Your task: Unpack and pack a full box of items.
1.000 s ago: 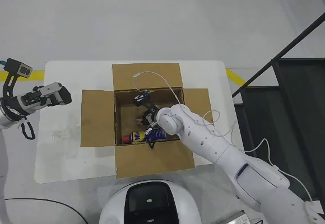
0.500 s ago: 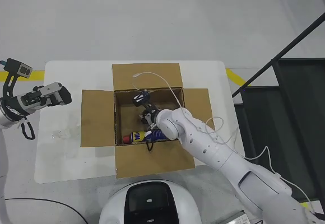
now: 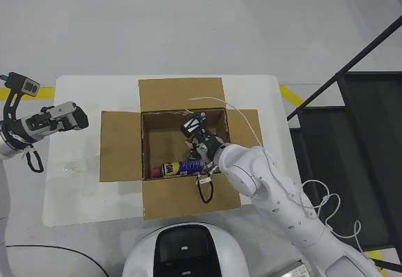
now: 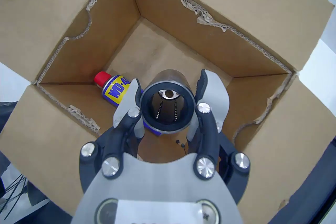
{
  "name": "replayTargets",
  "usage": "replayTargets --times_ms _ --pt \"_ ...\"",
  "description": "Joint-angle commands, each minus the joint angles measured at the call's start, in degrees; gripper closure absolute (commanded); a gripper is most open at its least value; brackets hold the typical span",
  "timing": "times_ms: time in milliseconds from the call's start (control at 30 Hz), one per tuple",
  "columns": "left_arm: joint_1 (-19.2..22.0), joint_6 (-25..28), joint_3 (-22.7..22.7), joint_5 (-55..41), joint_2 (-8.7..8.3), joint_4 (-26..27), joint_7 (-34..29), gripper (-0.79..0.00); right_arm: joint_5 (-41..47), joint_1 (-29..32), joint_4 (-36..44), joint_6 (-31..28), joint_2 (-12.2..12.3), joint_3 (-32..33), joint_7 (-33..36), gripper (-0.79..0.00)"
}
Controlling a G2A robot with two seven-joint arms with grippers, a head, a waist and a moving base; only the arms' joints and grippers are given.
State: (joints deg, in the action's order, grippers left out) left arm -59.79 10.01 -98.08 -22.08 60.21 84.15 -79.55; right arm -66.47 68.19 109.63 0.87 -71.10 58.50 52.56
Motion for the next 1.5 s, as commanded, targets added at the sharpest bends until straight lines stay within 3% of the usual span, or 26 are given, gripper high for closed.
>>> replayTargets --times_ms 0,800,1133,1467 --pt "0.0 0.0 0.0 0.0 0.00 0.0 0.0 -0.785 -0.1 1.3 1.4 -0.7 0.3 1.2 0.1 0.000" --pt "0.0 0.0 0.0 0.0 0.00 0.0 0.0 -0.785 0.3 1.8 1.4 -1.0 0.4 2.1 -0.7 0.000" --pt "0.0 0.0 0.0 0.0 0.00 0.0 0.0 -0.785 5.1 5.9 10.3 -4.4 2.6 19.6 6.3 0.000" --pt "0.0 0.0 0.0 0.0 0.00 0.0 0.0 -0.785 11.3 7.1 2.4 -7.5 4.1 35.3 7.8 0.000"
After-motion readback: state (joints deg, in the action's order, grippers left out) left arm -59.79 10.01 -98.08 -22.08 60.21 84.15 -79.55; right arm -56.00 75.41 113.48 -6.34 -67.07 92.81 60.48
